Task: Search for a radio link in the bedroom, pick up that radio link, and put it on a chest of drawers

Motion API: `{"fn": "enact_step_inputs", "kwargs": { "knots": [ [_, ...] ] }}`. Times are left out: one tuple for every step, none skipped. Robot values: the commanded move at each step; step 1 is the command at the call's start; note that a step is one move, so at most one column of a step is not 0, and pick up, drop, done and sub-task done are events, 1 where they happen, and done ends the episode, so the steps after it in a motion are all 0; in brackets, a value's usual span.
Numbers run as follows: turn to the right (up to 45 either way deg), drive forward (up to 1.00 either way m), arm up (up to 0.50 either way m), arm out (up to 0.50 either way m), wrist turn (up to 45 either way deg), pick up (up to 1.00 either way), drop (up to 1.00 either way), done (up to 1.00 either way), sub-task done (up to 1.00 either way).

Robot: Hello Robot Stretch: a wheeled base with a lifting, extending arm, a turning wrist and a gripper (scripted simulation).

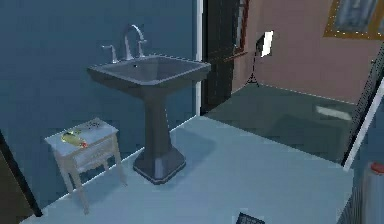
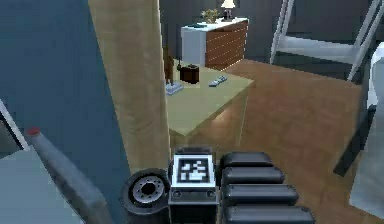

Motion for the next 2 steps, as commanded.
{"fn": "enact_step_inputs", "kwargs": {
  "knots": [
    [0.0,0.5,0.0,0.0,0.0,0.0,0.0,0.0,0.0],
    [36.0,0.0,0.0,0.0,0.0,0.0,0.0,0.0,0.0]
  ]
}}
